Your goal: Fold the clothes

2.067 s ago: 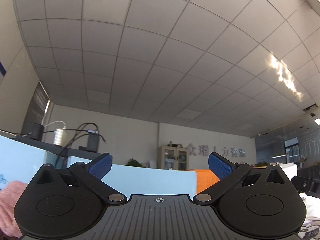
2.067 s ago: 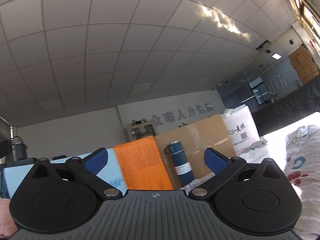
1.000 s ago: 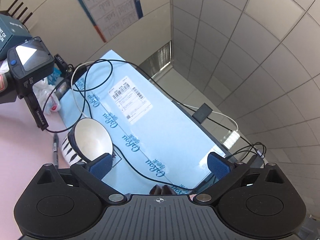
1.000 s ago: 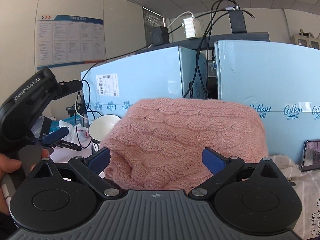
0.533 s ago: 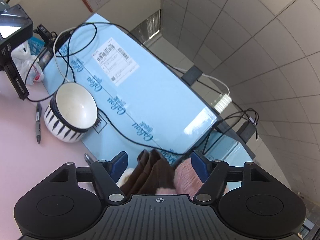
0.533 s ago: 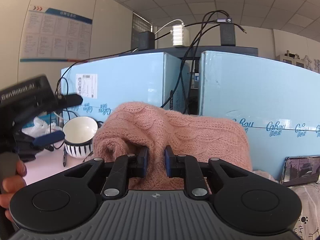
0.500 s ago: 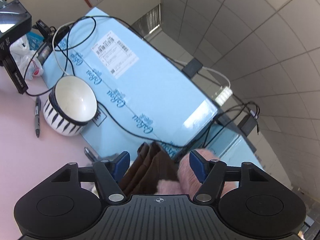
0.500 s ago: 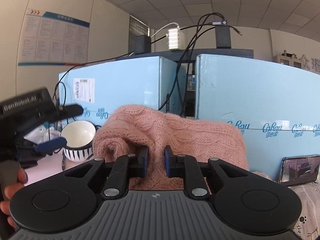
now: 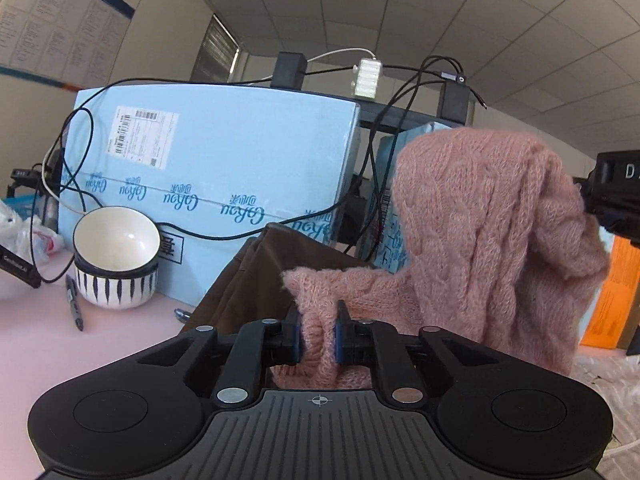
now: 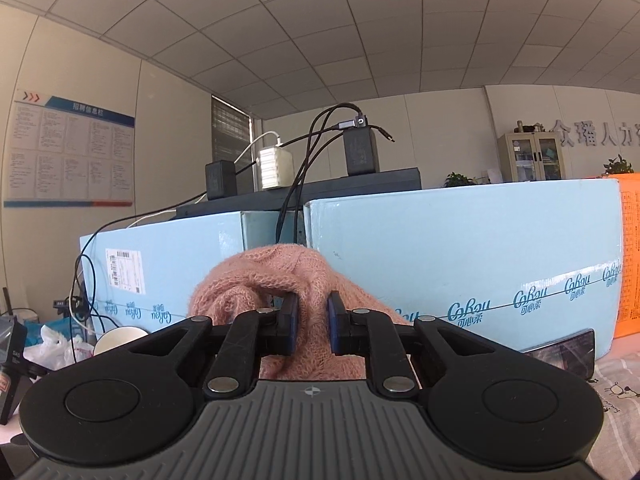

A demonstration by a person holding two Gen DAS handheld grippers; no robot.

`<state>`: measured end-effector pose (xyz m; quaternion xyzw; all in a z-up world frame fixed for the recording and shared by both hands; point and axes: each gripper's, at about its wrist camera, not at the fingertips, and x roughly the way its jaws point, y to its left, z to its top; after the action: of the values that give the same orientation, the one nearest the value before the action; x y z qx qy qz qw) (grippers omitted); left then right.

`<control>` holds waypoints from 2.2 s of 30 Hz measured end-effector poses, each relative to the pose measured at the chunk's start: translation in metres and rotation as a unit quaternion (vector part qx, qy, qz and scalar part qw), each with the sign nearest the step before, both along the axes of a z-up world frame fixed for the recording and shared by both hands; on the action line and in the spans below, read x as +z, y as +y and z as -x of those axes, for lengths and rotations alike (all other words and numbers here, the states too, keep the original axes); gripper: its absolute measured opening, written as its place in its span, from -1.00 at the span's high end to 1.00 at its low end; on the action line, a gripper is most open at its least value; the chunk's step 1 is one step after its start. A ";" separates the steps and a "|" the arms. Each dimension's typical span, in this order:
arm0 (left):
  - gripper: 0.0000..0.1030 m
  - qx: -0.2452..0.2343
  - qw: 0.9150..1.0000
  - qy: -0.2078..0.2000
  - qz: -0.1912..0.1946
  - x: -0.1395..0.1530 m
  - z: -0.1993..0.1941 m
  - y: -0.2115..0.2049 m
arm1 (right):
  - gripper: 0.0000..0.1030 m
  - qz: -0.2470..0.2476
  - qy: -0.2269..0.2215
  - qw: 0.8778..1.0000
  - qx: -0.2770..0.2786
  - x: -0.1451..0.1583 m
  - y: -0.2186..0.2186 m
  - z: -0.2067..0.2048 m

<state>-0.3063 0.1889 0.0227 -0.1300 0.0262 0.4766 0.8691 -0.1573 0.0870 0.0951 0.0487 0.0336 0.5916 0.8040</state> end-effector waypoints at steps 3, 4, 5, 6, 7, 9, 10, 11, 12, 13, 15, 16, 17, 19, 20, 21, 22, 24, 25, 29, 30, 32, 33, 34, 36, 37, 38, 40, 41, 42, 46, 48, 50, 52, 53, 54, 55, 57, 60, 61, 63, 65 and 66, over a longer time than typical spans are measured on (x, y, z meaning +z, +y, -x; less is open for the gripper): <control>0.79 0.006 0.999 -0.018 -0.042 0.005 0.006 -0.010 | 0.74 -0.035 -0.016 0.999 -0.030 0.005 -0.017 -0.002; 0.79 0.009 0.997 -0.026 -0.066 0.009 0.008 -0.016 | 0.74 -0.049 -0.024 0.998 -0.041 0.007 -0.024 -0.003; 0.79 0.010 0.996 -0.033 -0.088 0.011 0.009 -0.022 | 0.75 -0.063 -0.030 0.996 -0.051 0.010 -0.031 -0.004; 0.79 0.003 0.994 -0.042 -0.103 0.013 0.010 -0.026 | 0.75 -0.077 -0.036 0.995 -0.061 0.013 -0.039 -0.006; 0.79 -0.004 0.992 -0.050 -0.118 0.014 0.011 -0.030 | 0.75 -0.088 -0.039 0.993 -0.069 0.016 -0.047 -0.009; 0.79 -0.023 0.989 -0.058 -0.137 0.016 0.009 -0.038 | 0.75 -0.110 -0.032 0.989 -0.091 0.022 -0.066 -0.020; 0.79 -0.034 0.987 -0.062 -0.146 0.017 0.008 -0.042 | 0.75 -0.119 -0.029 0.987 -0.103 0.025 -0.077 -0.026; 0.79 -0.053 0.985 -0.067 -0.153 0.018 0.005 -0.046 | 0.75 -0.126 -0.027 0.985 -0.116 0.027 -0.087 -0.033; 0.79 -0.071 0.983 -0.068 -0.158 0.019 0.002 -0.051 | 0.75 -0.131 -0.029 0.983 -0.128 0.028 -0.097 -0.039; 0.79 -0.088 0.980 -0.069 -0.162 0.019 -0.001 -0.056 | 0.75 -0.131 -0.032 0.981 -0.143 0.028 -0.108 -0.046; 0.79 -0.124 0.977 -0.058 -0.162 0.017 -0.014 -0.067 | 0.76 -0.128 -0.040 0.975 -0.175 0.026 -0.133 -0.062; 0.79 -0.141 0.976 -0.045 -0.159 0.015 -0.023 -0.072 | 0.76 -0.121 -0.046 0.973 -0.191 0.024 -0.144 -0.069; 0.79 -0.158 0.975 -0.032 -0.155 0.013 -0.032 -0.076 | 0.76 -0.111 -0.052 0.971 -0.206 0.020 -0.155 -0.076; 0.79 -0.189 0.971 -0.004 -0.148 0.009 -0.049 -0.084 | 0.76 -0.082 -0.058 0.968 -0.231 0.008 -0.172 -0.089; 0.79 -0.207 0.967 0.014 -0.147 0.005 -0.058 -0.089 | 0.76 -0.059 -0.060 0.966 -0.244 -0.002 -0.181 -0.097; 0.79 -0.220 0.964 0.032 -0.147 0.002 -0.065 -0.093 | 0.76 -0.035 -0.057 0.965 -0.254 -0.011 -0.188 -0.103; 0.79 -0.235 0.959 0.050 -0.148 0.000 -0.072 -0.096 | 0.76 -0.010 -0.050 0.964 -0.261 -0.023 -0.194 -0.109; 0.79 -0.265 0.950 0.077 -0.144 -0.006 -0.080 -0.100 | 0.83 0.037 -0.036 0.960 -0.276 -0.046 -0.208 -0.118; 0.79 -0.274 0.947 0.083 -0.145 -0.007 -0.081 -0.101 | 0.90 0.054 -0.034 0.957 -0.283 -0.054 -0.214 -0.121; 0.78 -0.290 0.942 0.095 -0.142 -0.009 -0.081 -0.100 | 0.90 0.086 -0.032 0.949 -0.302 -0.074 -0.243 -0.126; 0.78 -0.291 0.941 0.097 -0.139 -0.010 -0.081 -0.099 | 0.82 0.095 -0.036 0.948 -0.301 -0.075 -0.248 -0.126; 0.78 -0.284 0.943 0.106 -0.139 -0.014 -0.081 -0.101 | 0.13 0.119 -0.057 0.949 -0.287 -0.077 -0.256 -0.125; 0.78 -0.280 0.943 0.111 -0.140 -0.015 -0.081 -0.102 | -0.59 0.130 -0.069 0.951 -0.271 -0.078 -0.259 -0.123; 0.77 -0.276 0.944 0.115 -0.141 -0.016 -0.081 -0.103 | -0.72 0.139 -0.087 0.955 -0.246 -0.080 -0.264 -0.120; 0.77 -0.267 0.945 0.122 -0.144 -0.018 -0.080 -0.107 | -0.78 0.164 -0.122 0.960 -0.189 -0.083 -0.260 -0.115; 0.77 -0.262 0.946 0.124 -0.144 -0.017 -0.079 -0.109 | -0.82 0.176 -0.140 0.961 -0.161 -0.083 -0.252 -0.113; 0.77 -0.258 0.947 0.126 -0.144 -0.017 -0.079 -0.111 | -0.91 0.186 -0.158 0.961 -0.133 -0.082 -0.242 -0.111; 0.76 -0.249 0.949 0.127 -0.143 -0.017 -0.076 -0.114 | -0.93 0.206 -0.192 0.957 -0.076 -0.081 -0.223 -0.107; 0.76 -0.246 0.950 0.128 -0.144 -0.017 -0.074 -0.116 | -0.93 0.219 -0.201 0.953 -0.054 -0.079 -0.208 -0.105; 0.76 -0.244 0.950 0.130 -0.145 -0.017 -0.074 -0.117 | -0.93 0.233 -0.202 0.951 -0.035 -0.078 -0.195 -0.105; 0.70 -0.241 0.950 0.137 -0.147 -0.018 -0.075 -0.119 | -0.92 0.295 -0.128 0.946 0.045 -0.086 -0.161 -0.129; 0.70 -0.242 0.949 0.141 -0.145 -0.018 -0.076 -0.118 | -0.75 0.292 -0.059 0.954 0.042 -0.091 -0.162 -0.149; 0.70 -0.244 0.948 0.146 -0.141 -0.019 -0.078 -0.117 | -0.45 0.282 0.003 0.959 0.040 -0.096 -0.167 -0.167; 0.71 -0.246 0.947 0.153 -0.138 -0.020 -0.081 -0.117 | -0.05 0.261 0.041 0.964 0.039 -0.099 -0.182 -0.178; 0.71 -0.247 0.946 0.156 -0.141 -0.020 -0.081 -0.118 | 0.18 0.251 0.052 0.966 0.039 -0.099 -0.190 -0.181; 0.72 -0.248 0.945 0.159 -0.143 -0.020 -0.082 -0.120 | 0.34 0.238 0.062 0.968 0.039 -0.098 -0.196 -0.183; 0.72 -0.249 0.944 0.161 -0.146 -0.021 -0.083 -0.121 | 0.41 0.225 0.073 0.971 0.040 -0.096 -0.202 -0.185; 0.72 -0.245 0.944 0.165 -0.147 -0.021 -0.084 -0.121 | 0.61 0.188 0.092 0.977 0.037 -0.088 -0.217 -0.190; 0.73 -0.239 0.944 0.171 -0.149 -0.021 -0.085 -0.123 | 0.83 0.142 0.101 0.985 0.013 -0.077 -0.234 -0.196; 0.73 -0.237 0.944 0.172 -0.149 -0.021 -0.085 -0.123 | 0.84 0.134 0.100 0.986 -0.004 -0.075 -0.238 -0.200; 0.73 -0.231 0.946 0.173 -0.144 -0.021 -0.086 -0.121 | 0.91 0.122 0.104 0.987 -0.031 -0.073 -0.243 -0.207; 0.73 -0.227 0.947 0.175 -0.143 -0.021 -0.086 -0.121 | 0.92 0.107 0.110 0.986 -0.057 -0.070 -0.250 -0.217; 0.73 -0.224 0.948 0.177 -0.143 -0.021 -0.087 -0.121 | 0.92 0.098 0.115 0.986 -0.066 -0.069 -0.253 -0.221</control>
<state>-0.2196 0.0679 0.0016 0.0914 0.1394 0.2834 0.9444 0.0634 -0.1663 0.0262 0.0399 0.1805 0.5220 0.8327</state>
